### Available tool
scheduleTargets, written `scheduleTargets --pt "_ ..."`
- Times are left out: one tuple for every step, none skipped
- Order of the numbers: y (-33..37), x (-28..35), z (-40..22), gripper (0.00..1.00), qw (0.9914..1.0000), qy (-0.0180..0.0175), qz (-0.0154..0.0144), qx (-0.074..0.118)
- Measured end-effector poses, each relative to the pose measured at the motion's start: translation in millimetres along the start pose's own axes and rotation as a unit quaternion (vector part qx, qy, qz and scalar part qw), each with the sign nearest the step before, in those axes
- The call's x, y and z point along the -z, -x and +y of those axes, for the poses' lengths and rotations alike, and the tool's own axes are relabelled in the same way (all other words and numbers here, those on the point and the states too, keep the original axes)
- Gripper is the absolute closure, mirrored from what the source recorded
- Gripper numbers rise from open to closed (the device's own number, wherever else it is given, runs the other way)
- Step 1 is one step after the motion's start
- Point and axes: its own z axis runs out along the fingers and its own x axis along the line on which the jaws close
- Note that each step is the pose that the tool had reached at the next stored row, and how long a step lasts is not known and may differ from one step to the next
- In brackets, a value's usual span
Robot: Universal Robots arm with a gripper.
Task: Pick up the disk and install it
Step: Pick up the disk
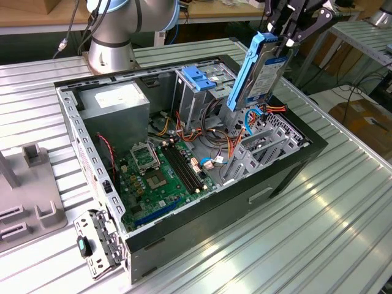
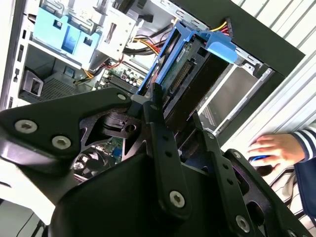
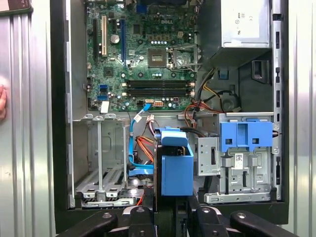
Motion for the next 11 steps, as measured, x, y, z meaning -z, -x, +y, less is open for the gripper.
scheduleTargets --pt "-1.4 0.0 0.0 0.65 1.0 0.0 0.0 0.0" --pt "-2.2 0.0 0.0 0.65 1.0 0.0 -0.0001 0.0" --pt "-2.5 0.1 0.0 0.65 1.0 0.0 0.0003 0.0" --pt "-2.6 0.3 0.0 0.65 1.0 0.0 0.0007 0.0" --pt "-2.6 0.7 -0.1 0.65 1.0 0.0 0.0012 0.0" --pt "-2.6 1.4 -0.1 0.65 1.0 0.0 0.0021 0.0" --pt "-2.5 1.9 0.0 0.65 1.0 0.0 0.0026 0.0" --pt "-2.5 3.2 0.0 0.65 0.99999 0.0 0.0039 0.0" --pt "-2.5 4.3 0.0 0.65 0.99999 -0.0001 0.0046 0.0" --pt "-2.5 5.1 0.0 0.65 0.99999 -0.0001 0.0048 0.0" --pt "-2.4 7.2 0.0 0.65 0.99999 -0.0001 0.005 0.0"
